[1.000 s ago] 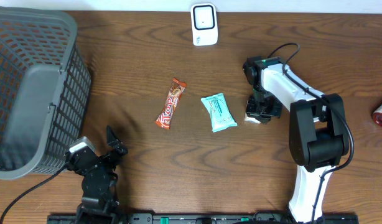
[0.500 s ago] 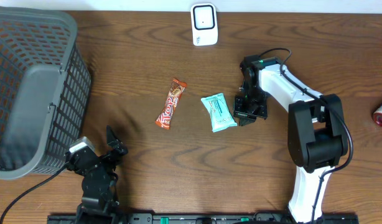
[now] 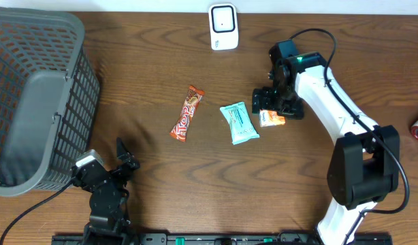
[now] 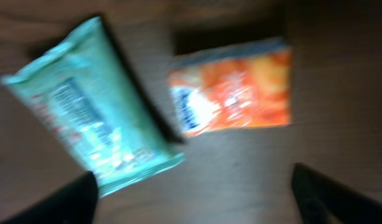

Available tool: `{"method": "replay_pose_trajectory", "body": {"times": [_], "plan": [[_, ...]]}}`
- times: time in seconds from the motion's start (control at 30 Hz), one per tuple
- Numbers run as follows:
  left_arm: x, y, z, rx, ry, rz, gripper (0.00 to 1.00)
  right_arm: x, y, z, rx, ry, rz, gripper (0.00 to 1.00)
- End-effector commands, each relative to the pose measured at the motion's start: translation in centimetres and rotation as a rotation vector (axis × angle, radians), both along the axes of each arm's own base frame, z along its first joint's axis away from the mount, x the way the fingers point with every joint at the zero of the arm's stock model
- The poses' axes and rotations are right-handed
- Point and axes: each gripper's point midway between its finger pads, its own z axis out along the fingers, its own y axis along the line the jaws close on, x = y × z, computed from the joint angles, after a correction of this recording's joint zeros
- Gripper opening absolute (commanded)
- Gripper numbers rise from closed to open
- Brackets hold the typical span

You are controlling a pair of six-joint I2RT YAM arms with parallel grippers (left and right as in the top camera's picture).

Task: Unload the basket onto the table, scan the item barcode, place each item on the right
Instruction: 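Grasp the orange snack packet with the right gripper and lift it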

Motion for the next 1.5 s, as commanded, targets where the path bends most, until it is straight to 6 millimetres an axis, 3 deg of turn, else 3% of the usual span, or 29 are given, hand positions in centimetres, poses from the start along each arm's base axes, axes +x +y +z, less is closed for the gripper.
{"method": "replay_pose_trajectory", "body": {"times": [0.0, 0.3, 0.67, 0.73, 1.0, 1.23, 1.47], "plan": [[0.0, 0.2, -1.2, 0.002, 0.025, 0.010, 0.98, 1.1, -1.7, -1.4, -0.124, -0.031, 0.079, 0.99], [0.0, 0.2, -1.2, 0.002, 0.025, 0.010, 0.98, 3.3, -1.9, -3.9, -0.164, -0.081, 0.162, 0.99], [0.0, 0.2, -1.2, 0.002, 0.025, 0.010, 0.98, 2.2, -1.1, -7.2, -0.118, 0.014, 0.199, 0.99], [0.0, 0.2, -1.2, 0.002, 0.025, 0.010, 0.98, 2.2, -1.1, -7.4, -0.118, 0.017, 0.199, 0.95], [0.0, 0.2, -1.2, 0.002, 0.025, 0.010, 0.98, 2.2, -1.1, -7.4, -0.118, 0.019, 0.197, 0.68], [0.0, 0.2, -1.2, 0.002, 0.025, 0.010, 0.98, 1.6, -1.0, -7.3, -0.108, 0.046, 0.169, 0.66], [0.0, 0.2, -1.2, 0.003, 0.025, 0.011, 0.98, -0.2, 0.2, -5.6, -0.030, 0.140, 0.160, 0.61]]}}
